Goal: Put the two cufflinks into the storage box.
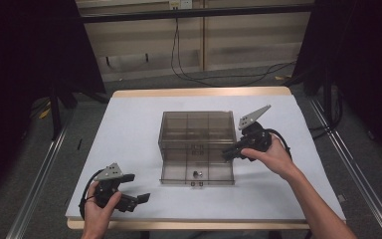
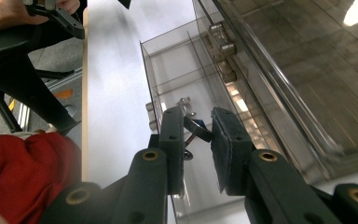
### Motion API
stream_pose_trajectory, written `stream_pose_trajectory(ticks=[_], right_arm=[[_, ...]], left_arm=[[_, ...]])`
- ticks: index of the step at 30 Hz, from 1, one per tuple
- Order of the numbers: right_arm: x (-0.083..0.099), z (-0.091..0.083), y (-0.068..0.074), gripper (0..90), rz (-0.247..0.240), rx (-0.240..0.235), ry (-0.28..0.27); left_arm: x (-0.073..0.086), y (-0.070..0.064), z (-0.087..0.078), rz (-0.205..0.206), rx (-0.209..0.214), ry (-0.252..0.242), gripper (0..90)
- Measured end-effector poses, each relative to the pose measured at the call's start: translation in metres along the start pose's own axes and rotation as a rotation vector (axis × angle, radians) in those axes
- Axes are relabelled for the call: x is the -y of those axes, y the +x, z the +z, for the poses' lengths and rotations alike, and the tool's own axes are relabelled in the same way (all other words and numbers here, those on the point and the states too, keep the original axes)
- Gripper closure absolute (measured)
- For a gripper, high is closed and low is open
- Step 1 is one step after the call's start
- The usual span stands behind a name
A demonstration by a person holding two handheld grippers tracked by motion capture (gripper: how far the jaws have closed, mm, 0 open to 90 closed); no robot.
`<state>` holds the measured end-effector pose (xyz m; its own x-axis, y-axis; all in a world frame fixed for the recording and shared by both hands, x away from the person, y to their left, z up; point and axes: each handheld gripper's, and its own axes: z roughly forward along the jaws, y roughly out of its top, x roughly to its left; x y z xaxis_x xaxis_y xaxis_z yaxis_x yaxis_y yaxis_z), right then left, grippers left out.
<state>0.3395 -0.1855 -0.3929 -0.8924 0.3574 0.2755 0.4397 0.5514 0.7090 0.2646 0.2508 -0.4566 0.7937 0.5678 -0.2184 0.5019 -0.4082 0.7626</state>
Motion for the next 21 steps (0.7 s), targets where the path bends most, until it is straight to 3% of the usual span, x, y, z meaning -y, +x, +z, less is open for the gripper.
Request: stream_pose_trajectory(ticks=[21], right_arm=[[-0.036, 0.037, 0.004, 75.4, -0.05, -0.021, 0.097]], left_arm=[[0.001, 0.001, -0.002, -0.004, 0.005, -0.011, 3.7]])
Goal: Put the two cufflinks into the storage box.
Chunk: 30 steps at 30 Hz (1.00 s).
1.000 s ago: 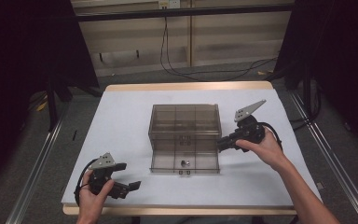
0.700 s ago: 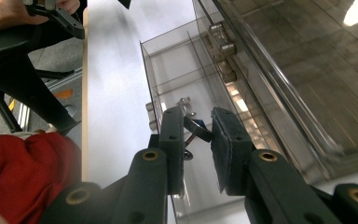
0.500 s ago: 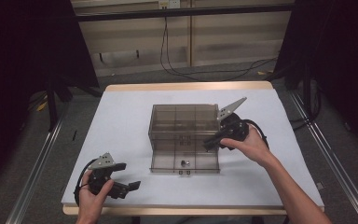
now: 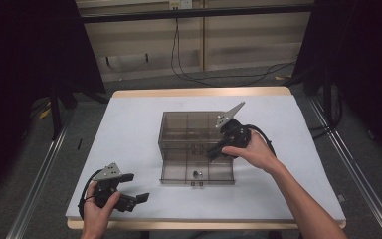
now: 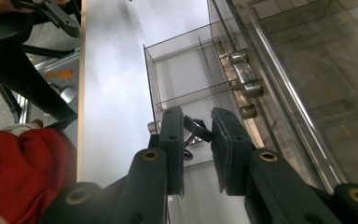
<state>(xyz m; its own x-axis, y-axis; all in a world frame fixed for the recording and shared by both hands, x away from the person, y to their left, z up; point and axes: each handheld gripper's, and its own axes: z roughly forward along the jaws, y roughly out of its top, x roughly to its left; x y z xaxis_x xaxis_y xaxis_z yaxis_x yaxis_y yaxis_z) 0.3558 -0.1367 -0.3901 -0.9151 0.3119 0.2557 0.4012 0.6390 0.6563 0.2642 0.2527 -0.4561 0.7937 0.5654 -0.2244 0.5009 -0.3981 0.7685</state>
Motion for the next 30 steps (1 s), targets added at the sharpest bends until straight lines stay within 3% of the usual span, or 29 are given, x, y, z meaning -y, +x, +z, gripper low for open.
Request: stream_pose_trajectory(ticks=[11, 20, 30], right_arm=[[-0.018, 0.02, 0.002, 75.4, -0.032, -0.024, 0.051], [-0.03, 0.039, 0.004, 75.4, -0.036, -0.058, 0.15], [-0.029, 0.06, 0.002, 75.3, -0.033, -0.076, 0.284]], left_arm=[[0.0, 0.0, -0.001, 0.004, -0.008, 0.006, 3.7], [0.0, 0.001, -0.001, 0.005, -0.006, 0.006, 3.7], [0.0, 0.001, 0.0, 0.005, -0.007, 0.006, 3.7]])
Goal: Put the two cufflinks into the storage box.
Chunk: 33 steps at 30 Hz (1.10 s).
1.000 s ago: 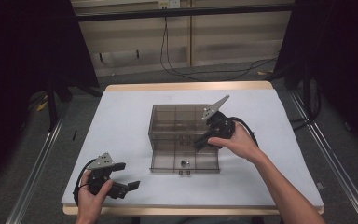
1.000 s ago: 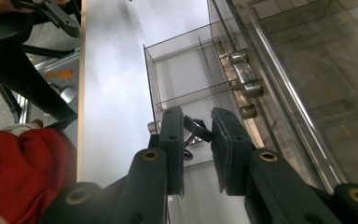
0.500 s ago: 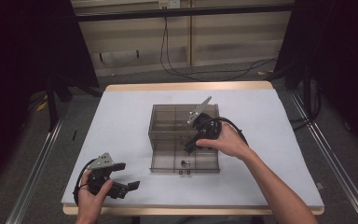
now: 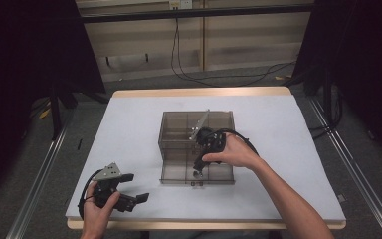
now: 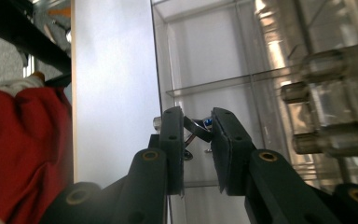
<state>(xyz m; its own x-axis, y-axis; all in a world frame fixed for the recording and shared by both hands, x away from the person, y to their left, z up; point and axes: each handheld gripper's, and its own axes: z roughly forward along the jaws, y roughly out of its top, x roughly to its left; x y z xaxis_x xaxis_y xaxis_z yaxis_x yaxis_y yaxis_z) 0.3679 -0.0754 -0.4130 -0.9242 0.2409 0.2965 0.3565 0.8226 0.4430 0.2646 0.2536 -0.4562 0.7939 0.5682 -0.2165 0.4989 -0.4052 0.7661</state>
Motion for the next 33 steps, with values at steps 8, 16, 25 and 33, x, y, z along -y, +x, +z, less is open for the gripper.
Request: stream_pose_trajectory(ticks=[8, 16, 25, 33], right_arm=[[-0.003, 0.009, 0.001, 75.4, 0.003, 0.024, 0.081], [-0.007, 0.019, 0.003, 75.3, -0.009, 0.057, 0.154], [-0.005, 0.024, 0.001, 75.3, -0.007, 0.075, 0.196], [-0.005, 0.026, 0.002, 75.3, -0.008, 0.09, 0.22]], left_arm=[[0.0, 0.0, 0.001, -0.002, 0.003, -0.001, 3.7], [0.001, 0.001, 0.0, -0.004, 0.005, -0.003, 3.7], [0.0, 0.0, 0.001, -0.003, 0.005, 0.001, 3.7], [0.0, 0.0, 0.001, -0.002, 0.003, 0.004, 3.7]])
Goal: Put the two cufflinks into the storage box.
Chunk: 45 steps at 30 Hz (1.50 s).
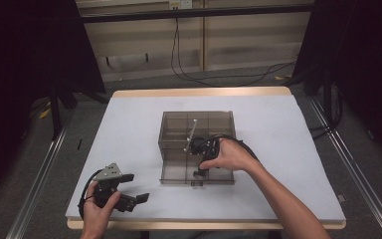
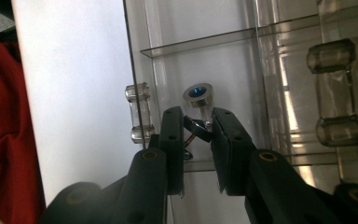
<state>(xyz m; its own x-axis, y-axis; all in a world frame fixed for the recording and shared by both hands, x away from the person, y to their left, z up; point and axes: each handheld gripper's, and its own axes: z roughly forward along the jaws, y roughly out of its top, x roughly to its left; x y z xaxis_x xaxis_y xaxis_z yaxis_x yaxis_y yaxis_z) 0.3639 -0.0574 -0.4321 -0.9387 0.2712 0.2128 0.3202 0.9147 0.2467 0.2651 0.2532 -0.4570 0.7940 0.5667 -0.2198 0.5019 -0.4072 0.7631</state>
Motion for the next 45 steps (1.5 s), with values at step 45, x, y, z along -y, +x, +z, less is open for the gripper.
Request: stream_pose_trajectory(ticks=[45], right_arm=[[0.032, -0.01, 0.001, 68.3, 0.066, 0.032, -0.203]], left_arm=[[-0.001, 0.004, 0.005, -0.022, 0.0, 0.012, 3.6]])
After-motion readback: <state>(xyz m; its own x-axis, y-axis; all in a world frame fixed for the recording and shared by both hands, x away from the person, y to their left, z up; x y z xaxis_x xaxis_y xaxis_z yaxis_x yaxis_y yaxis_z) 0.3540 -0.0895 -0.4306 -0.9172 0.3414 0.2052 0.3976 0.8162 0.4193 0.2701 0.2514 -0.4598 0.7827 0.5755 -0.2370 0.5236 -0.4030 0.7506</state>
